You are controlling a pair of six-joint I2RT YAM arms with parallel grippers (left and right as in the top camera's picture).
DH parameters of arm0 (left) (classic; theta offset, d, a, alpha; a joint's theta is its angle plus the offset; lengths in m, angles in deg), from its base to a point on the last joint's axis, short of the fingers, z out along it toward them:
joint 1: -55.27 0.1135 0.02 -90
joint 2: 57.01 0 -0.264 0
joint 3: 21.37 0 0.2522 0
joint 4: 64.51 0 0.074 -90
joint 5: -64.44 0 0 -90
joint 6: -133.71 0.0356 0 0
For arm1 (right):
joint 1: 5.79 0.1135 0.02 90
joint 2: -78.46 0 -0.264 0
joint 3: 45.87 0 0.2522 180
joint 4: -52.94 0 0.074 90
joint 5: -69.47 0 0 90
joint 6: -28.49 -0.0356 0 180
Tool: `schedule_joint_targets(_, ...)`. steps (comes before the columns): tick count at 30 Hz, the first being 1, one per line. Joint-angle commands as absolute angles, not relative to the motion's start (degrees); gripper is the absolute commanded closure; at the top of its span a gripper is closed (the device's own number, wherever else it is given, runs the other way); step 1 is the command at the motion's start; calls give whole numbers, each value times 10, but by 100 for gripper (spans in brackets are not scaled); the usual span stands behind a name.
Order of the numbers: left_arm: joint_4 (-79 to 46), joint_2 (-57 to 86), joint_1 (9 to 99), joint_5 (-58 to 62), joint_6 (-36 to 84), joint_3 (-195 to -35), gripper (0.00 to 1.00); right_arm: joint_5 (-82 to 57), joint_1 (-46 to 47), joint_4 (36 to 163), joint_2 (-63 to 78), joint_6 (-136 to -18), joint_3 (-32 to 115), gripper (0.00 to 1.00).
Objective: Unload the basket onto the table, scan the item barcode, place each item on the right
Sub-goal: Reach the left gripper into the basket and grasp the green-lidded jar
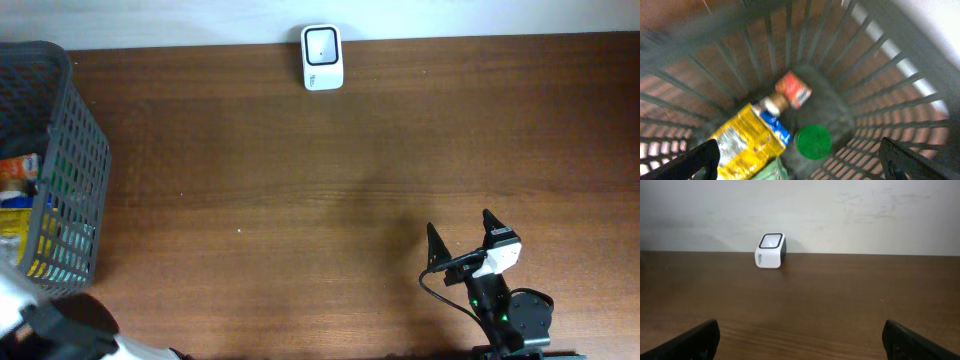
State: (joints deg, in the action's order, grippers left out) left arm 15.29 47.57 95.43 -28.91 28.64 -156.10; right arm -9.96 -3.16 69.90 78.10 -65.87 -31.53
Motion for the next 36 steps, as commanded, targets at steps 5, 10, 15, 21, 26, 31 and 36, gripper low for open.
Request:
schedule_joint_targets(5,184,572,956,-263,293,-1560,3,-97,-27,703,783,-663,-318,2)
schedule_joint_targets(10,183,616,944,-247,330,-1559,1,-97,-27,703,783,-663,-318,2)
schedule_joint_targets(15,177,651,922,-260,344,-1559,1,-97,-27,703,783,-663,-318,2)
schedule_joint_targets(21,173,684,897,-275,357,-1559,1,-97,-27,703,783,-663,-318,2)
schedule_joint_targets(26,172,697,891,-290,357,-1554,1,-97,-27,703,783,-663,-318,2)
schedule_joint_targets(31,161,697,892,-290,357,-1531,1,-97,-27,703,783,-663,-318,2)
schedule_joint_targets(36,139,697,892,-290,357,-1485,5,-97,-28,703,783,-663,-318,2)
